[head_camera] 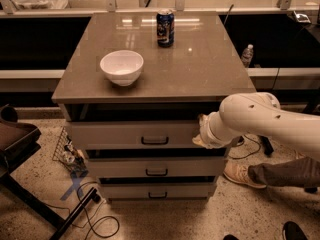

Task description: Open top drawer

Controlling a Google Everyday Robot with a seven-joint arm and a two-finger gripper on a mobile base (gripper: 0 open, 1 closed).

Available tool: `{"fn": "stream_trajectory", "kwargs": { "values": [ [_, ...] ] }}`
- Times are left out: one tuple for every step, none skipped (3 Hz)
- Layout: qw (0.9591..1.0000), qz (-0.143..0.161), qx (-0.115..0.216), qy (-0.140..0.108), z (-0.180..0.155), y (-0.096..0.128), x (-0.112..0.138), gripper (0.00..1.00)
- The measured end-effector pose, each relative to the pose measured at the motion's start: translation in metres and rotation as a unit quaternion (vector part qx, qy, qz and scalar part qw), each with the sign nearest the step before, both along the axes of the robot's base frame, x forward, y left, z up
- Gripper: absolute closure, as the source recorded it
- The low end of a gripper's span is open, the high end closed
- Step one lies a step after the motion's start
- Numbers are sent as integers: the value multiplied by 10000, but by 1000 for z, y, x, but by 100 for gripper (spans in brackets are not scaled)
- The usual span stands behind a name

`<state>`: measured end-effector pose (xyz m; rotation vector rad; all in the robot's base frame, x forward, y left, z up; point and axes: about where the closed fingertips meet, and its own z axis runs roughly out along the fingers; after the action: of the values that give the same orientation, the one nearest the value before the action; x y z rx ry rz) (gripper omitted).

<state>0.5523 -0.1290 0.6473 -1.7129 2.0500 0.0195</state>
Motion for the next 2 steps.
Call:
{"fn": "stream_trajectory", "kwargs": {
  "values": [
    [10000,21,-54,71,2,1,-7,100],
    [9999,1,-69,86,3,0,-10,100]
  ]
}}
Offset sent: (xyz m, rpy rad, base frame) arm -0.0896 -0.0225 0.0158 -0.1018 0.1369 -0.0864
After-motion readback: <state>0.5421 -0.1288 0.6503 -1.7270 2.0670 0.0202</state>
